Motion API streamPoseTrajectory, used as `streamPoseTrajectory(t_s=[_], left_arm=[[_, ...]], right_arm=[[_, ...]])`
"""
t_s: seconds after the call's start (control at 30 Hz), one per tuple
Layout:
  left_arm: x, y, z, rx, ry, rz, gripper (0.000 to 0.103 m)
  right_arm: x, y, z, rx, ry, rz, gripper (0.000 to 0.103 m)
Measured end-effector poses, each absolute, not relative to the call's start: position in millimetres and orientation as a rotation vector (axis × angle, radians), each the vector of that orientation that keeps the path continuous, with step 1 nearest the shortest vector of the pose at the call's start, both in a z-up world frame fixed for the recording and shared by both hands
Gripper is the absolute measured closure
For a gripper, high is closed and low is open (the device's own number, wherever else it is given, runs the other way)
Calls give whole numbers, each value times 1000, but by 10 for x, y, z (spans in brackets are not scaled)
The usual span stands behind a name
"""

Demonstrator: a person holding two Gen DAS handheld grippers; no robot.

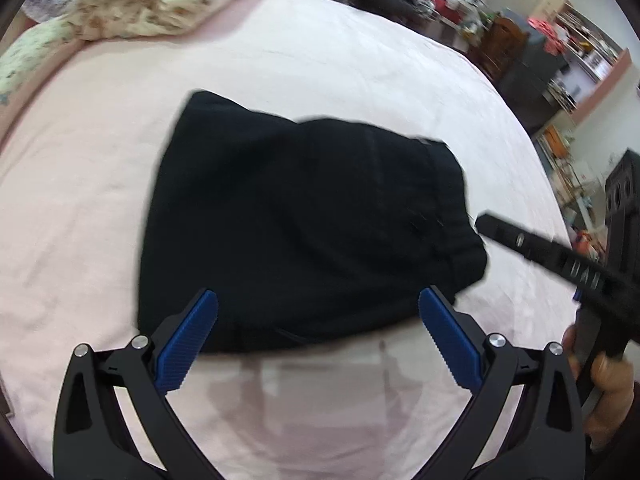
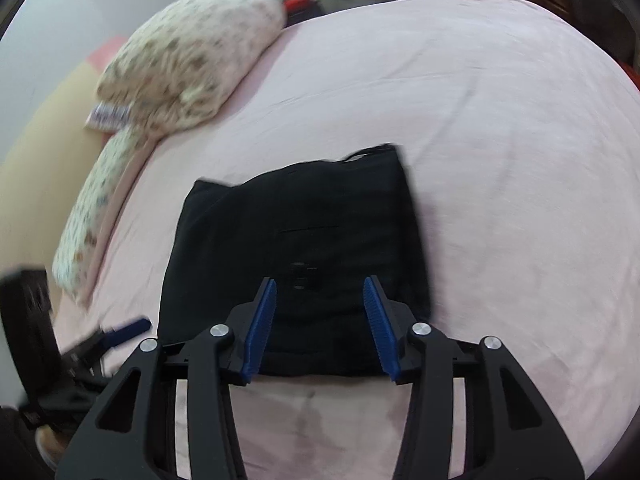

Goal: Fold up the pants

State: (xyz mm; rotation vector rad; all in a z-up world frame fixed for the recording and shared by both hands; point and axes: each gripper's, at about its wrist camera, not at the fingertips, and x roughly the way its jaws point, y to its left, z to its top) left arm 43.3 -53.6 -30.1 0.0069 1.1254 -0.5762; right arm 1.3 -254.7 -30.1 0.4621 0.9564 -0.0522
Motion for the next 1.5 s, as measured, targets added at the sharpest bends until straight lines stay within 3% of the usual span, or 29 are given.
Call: streamPoseTrajectory(t_s=[0.3, 0.47, 0.63, 0.83, 1.0, 1.1, 1.3, 1.5], left_arm=[[715, -433, -330, -12, 1114, -556, 2], [765, -581, -568, 76, 1188, -540, 2], [761, -583, -885, 135, 1300, -494, 2], [733, -642, -987, 208, 1307, -497, 2], [799, -595, -873, 150, 1303, -492, 2], [926, -542, -648, 94, 1207, -502, 2], [1413, -657, -529, 86, 1157, -492, 2], [1748, -805, -1064, 152, 1362, -465, 2]], right_arm=[[80, -2391, -415, 411, 1000, -75, 57], [100, -2401, -710, 379, 1109, -131, 57], [107, -2353, -775, 328, 1122, -149, 57], [87, -2354, -837, 302, 1123, -140, 57], [74, -2402, -676, 340, 1080, -113, 56], [69, -2531, -491, 384, 992, -122, 56], [368, -2690, -533, 402, 996, -146, 56], [566, -2689, -980, 388, 1157, -181, 56]])
